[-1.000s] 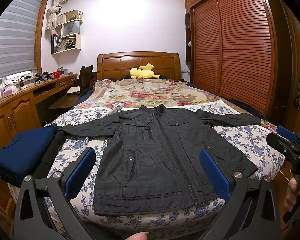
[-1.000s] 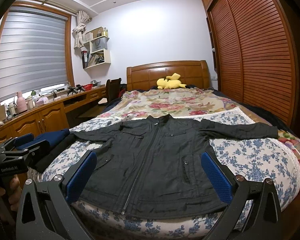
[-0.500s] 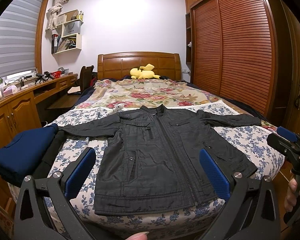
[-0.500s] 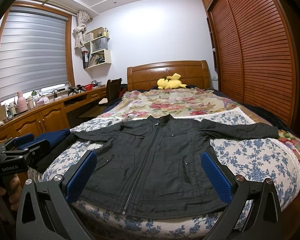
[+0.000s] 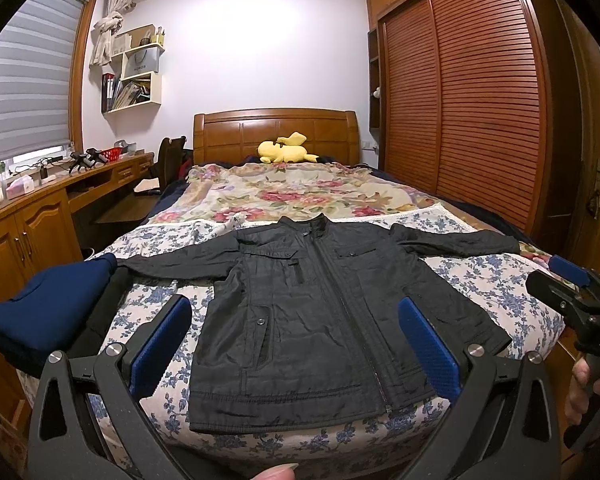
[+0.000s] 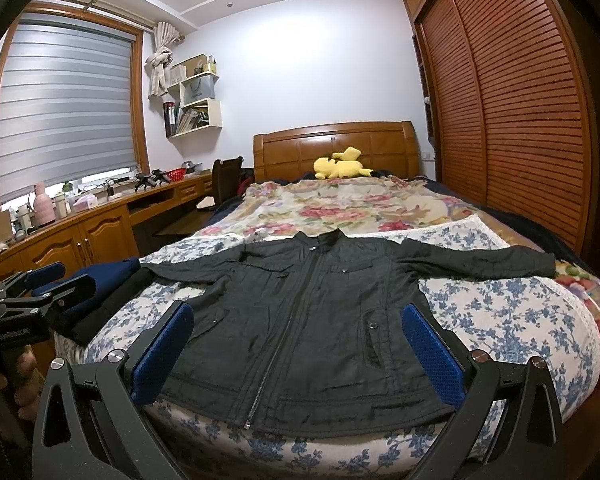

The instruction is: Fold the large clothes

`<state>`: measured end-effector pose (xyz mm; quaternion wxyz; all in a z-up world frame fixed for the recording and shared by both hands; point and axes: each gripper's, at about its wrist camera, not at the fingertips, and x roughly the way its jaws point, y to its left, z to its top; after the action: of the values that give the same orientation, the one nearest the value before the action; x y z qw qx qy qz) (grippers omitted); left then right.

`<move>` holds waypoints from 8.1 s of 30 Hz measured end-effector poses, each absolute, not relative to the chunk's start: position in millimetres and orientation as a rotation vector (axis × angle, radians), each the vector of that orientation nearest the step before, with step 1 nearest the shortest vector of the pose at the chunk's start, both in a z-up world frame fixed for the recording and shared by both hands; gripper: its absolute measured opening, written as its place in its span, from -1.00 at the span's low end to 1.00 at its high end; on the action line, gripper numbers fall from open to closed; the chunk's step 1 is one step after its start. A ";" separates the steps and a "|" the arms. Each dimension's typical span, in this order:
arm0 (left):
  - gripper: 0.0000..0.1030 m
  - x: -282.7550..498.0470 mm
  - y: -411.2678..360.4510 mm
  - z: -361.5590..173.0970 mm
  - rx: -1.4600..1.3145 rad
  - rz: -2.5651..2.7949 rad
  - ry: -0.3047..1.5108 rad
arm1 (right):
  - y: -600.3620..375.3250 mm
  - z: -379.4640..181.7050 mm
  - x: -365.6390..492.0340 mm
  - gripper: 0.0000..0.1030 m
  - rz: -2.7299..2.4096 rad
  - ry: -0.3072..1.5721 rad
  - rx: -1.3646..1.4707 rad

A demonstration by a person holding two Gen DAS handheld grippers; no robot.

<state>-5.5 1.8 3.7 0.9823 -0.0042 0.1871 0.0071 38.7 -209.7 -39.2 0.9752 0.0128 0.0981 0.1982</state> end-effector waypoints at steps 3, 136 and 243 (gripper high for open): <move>1.00 -5.8 -1.5 7.2 -0.010 0.012 0.373 | -209.3 -39.2 38.1 1.00 0.402 0.195 0.026; -0.98 353.5 128.9 -59.1 0.059 0.055 0.754 | -110.2 -83.2 278.6 1.00 0.611 0.434 -0.155; 0.53 254.4 77.9 -110.4 0.001 -0.017 0.570 | -92.4 -104.9 323.6 0.57 0.663 0.611 -0.209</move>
<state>254.4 77.9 -110.4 0.9597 0.0007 0.2810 -0.0083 323.6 -92.4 -104.9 0.8948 -0.1006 0.2945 0.3200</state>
